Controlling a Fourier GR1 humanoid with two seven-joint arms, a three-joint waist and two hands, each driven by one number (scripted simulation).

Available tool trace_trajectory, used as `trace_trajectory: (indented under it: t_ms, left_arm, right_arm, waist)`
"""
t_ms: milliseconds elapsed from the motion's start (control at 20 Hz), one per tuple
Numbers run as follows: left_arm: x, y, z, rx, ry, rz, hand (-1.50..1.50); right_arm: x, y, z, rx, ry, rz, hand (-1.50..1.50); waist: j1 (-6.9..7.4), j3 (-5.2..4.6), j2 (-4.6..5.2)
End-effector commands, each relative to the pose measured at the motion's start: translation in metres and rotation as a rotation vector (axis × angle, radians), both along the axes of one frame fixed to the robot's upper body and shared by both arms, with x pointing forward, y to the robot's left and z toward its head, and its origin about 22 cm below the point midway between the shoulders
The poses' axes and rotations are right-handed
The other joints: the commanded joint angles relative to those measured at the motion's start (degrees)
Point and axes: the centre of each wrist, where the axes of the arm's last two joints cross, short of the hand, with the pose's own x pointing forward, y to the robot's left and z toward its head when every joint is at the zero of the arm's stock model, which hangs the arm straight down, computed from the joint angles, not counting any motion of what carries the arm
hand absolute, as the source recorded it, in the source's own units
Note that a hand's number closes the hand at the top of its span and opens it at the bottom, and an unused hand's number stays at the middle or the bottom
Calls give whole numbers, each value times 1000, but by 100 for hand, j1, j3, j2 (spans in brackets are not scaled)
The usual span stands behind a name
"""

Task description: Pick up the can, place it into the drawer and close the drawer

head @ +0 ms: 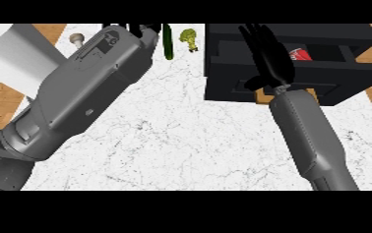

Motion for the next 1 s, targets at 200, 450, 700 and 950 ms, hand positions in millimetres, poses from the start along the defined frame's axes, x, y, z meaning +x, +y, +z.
trace_trajectory:
  t_ms: [200, 450, 700, 950]
  left_arm:
    - [-7, 29, -1, 4, -21, -14, -150]
    - [-13, 17, 7, -11, -8, -13, -150]
    - [-16, 44, 14, 8, -8, -27, -150]
    - [-20, 39, 10, 4, -24, -20, -150]
  right_arm:
    - [12, 5, -36, -1, -25, -67, -150]
    - [31, 1, -18, -5, -57, -94, -150]
    - [41, 0, -10, -19, -113, -105, -150]
    - [55, -12, 16, -16, -150, -131, -150]
  waist:
    - [133, 81, 128]
    - [128, 84, 153]
    - [236, 83, 169]
    - [259, 85, 201]
